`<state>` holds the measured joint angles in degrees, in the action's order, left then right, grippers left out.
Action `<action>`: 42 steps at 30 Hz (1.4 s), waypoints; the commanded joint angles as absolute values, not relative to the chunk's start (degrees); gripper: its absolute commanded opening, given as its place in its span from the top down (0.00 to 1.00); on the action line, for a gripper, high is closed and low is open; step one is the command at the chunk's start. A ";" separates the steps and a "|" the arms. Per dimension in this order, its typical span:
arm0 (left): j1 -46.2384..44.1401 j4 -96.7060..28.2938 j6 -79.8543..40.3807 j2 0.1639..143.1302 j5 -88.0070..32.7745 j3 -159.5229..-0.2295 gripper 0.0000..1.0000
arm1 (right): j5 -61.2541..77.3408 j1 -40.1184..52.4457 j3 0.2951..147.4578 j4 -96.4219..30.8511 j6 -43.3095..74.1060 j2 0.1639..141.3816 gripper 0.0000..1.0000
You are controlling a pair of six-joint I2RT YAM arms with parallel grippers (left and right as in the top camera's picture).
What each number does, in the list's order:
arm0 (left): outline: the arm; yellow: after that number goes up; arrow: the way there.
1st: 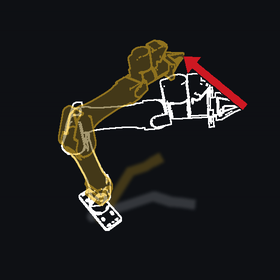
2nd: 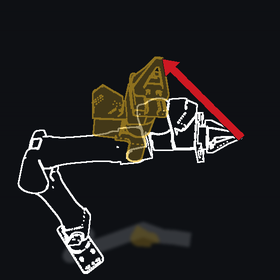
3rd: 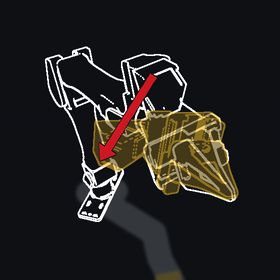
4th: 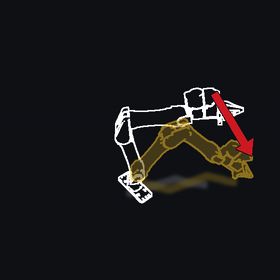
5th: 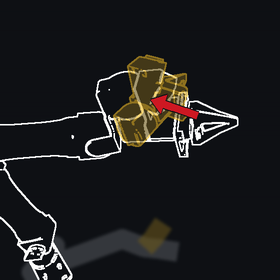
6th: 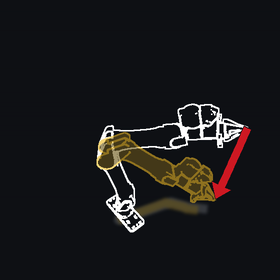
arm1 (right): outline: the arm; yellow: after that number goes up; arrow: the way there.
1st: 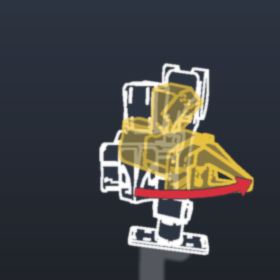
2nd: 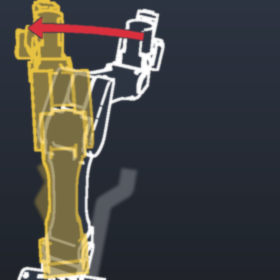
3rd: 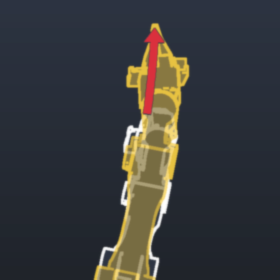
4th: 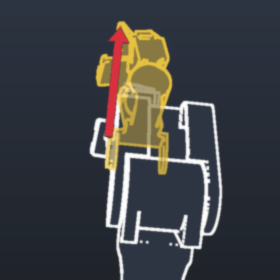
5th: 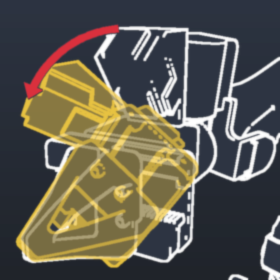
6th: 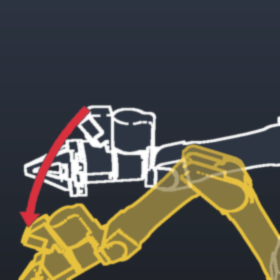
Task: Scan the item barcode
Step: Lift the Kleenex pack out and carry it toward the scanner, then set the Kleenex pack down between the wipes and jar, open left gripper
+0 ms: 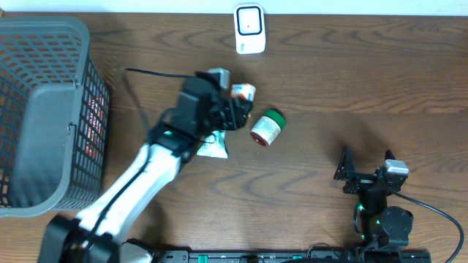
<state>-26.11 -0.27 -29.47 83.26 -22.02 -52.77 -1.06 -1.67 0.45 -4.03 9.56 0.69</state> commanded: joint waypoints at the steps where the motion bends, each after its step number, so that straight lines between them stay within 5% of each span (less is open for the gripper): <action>1: -29.36 0.71 -27.44 89.21 -16.93 -53.54 0.45 | -1.37 -1.13 0.32 -4.10 8.71 0.32 0.01; 17: -32.34 0.51 -27.66 103.02 -9.34 -53.54 0.44 | -1.37 -1.13 0.32 -4.10 8.71 0.32 0.01; 23: -32.34 0.45 -26.61 101.54 -9.39 -53.82 0.11 | -1.37 -1.13 0.32 -4.10 8.71 0.32 0.01; 26: -32.32 -0.08 -23.83 97.54 -9.37 -54.61 0.01 | -1.37 -1.13 0.32 -4.10 8.71 0.32 0.01; 34: -30.13 -6.02 -14.94 77.95 -9.19 -58.26 0.02 | -1.37 -1.13 0.32 -4.10 8.71 0.32 0.01; 42: -13.28 -16.53 -13.30 58.17 1.13 -61.14 0.02 | -1.37 -1.13 0.32 -4.10 8.71 0.32 0.01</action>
